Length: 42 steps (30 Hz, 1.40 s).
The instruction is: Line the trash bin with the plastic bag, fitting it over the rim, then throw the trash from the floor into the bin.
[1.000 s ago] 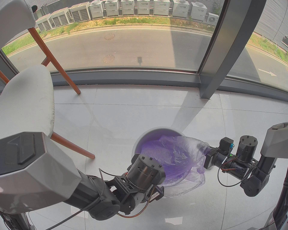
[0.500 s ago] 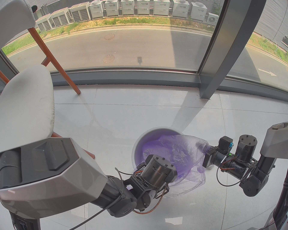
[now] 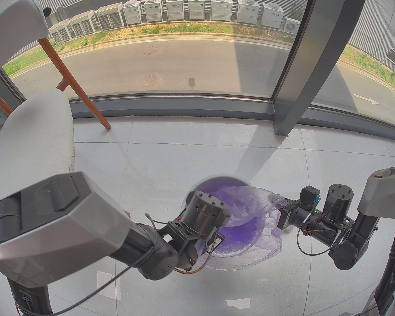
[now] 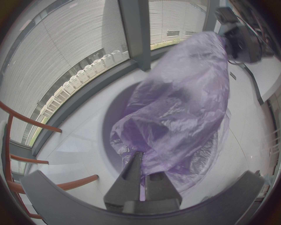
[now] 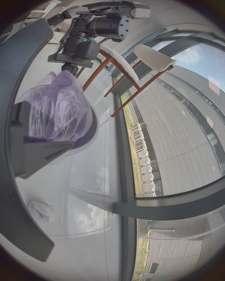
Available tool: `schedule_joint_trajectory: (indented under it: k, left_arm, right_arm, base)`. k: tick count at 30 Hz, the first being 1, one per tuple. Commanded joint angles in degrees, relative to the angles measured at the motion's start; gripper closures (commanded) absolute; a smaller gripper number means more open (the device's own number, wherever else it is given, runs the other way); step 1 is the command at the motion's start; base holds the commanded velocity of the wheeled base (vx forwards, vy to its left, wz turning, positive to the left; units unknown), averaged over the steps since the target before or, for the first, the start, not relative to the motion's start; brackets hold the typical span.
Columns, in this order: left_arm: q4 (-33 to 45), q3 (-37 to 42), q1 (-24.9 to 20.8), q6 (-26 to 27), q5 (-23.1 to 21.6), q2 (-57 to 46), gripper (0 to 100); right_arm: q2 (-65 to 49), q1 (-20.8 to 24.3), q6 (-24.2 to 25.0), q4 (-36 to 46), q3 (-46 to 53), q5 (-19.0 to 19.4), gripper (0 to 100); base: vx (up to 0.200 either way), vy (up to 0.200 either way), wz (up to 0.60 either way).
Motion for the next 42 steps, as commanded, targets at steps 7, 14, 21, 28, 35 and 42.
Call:
schedule_joint_trajectory:
  k: [7,14,21,28,35,42]
  left_arm:
    - [5.63,-0.19,4.37,-0.2,-0.92,-10.49,100]
    - [7.57,-0.36,6.39,-0.29,-3.29,-11.98,100]
    - [8.36,-0.45,8.76,-2.23,-5.4,-11.54,100]
    - [8.18,-1.77,12.19,-2.31,-7.42,-9.7,100]
    - [7.66,-4.14,13.07,-3.9,-7.77,-6.44,100]
    - [7.74,-7.92,13.16,-6.71,-7.77,-3.54,100]
  right_arm:
    - [-0.48,-1.54,0.55,0.21,-3.96,4.16,100]
    - [-0.57,-1.54,0.63,5.48,-7.74,4.6,100]
    - [0.39,-2.77,0.81,11.72,-14.95,5.92,100]
    - [2.42,-4.44,0.81,14.89,-19.69,6.36,100]
    - [6.2,-5.32,0.81,14.89,-22.95,6.45,100]
    - [8.66,-5.49,1.78,14.89,-25.58,6.97,100]
  base:
    - [0.0,0.0,0.0]
    - [0.0,0.0,0.0]
    - [0.0,0.0,0.0]
    - [0.0,0.0,0.0]
    - [0.0,0.0,0.0]
    - [0.0,0.0,0.0]
